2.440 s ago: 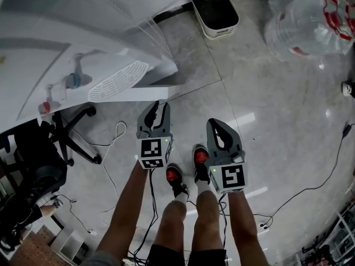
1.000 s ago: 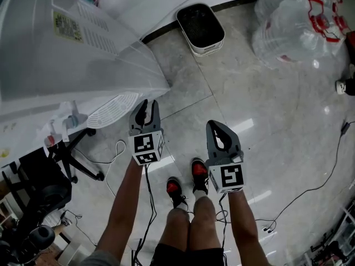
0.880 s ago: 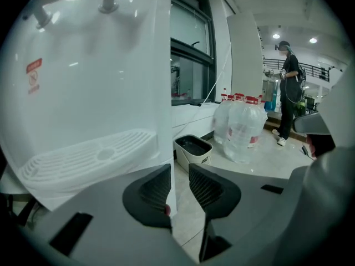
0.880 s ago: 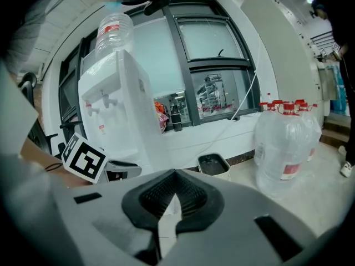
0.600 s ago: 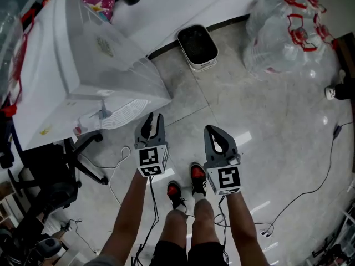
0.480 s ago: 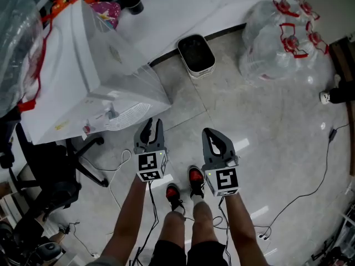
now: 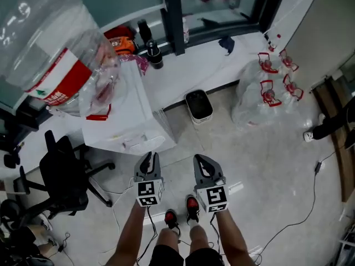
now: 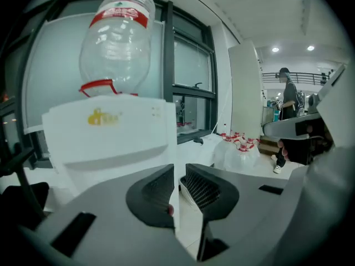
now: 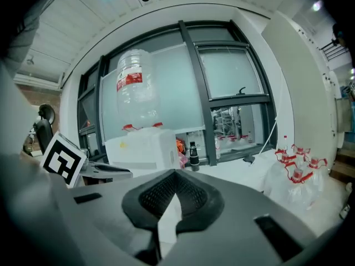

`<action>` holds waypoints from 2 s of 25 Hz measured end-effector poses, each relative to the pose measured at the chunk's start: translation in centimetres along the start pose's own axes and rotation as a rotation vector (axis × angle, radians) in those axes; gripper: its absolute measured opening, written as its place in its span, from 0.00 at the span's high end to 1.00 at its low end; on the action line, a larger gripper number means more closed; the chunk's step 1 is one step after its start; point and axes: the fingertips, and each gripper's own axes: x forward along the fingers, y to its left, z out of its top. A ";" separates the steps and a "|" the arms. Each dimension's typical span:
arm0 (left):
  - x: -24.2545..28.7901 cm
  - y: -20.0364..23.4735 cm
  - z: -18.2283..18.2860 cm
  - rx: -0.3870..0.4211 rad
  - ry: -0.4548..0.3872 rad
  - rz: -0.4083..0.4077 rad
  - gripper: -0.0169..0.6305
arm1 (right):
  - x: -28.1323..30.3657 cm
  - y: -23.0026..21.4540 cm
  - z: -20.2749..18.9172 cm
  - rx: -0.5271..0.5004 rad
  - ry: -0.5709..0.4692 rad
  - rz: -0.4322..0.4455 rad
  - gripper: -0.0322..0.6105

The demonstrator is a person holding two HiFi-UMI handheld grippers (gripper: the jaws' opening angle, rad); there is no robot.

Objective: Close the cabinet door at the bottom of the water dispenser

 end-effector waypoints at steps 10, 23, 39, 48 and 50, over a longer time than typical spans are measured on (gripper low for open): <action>-11.4 3.8 10.4 -0.036 -0.103 0.109 0.88 | -2.9 7.2 11.4 -0.043 -0.074 0.114 0.92; -23.7 7.6 15.9 -0.047 -0.156 0.193 0.91 | -6.5 15.6 19.2 -0.125 -0.128 0.237 0.92; -30.9 8.1 17.1 -0.057 -0.210 0.249 0.91 | -9.7 19.5 19.9 -0.217 -0.121 0.307 0.92; -31.3 8.2 17.7 -0.058 -0.222 0.266 0.91 | -9.8 19.6 20.6 -0.220 -0.136 0.317 0.92; -31.3 8.1 17.8 -0.057 -0.223 0.266 0.91 | -9.8 19.5 20.6 -0.219 -0.137 0.317 0.92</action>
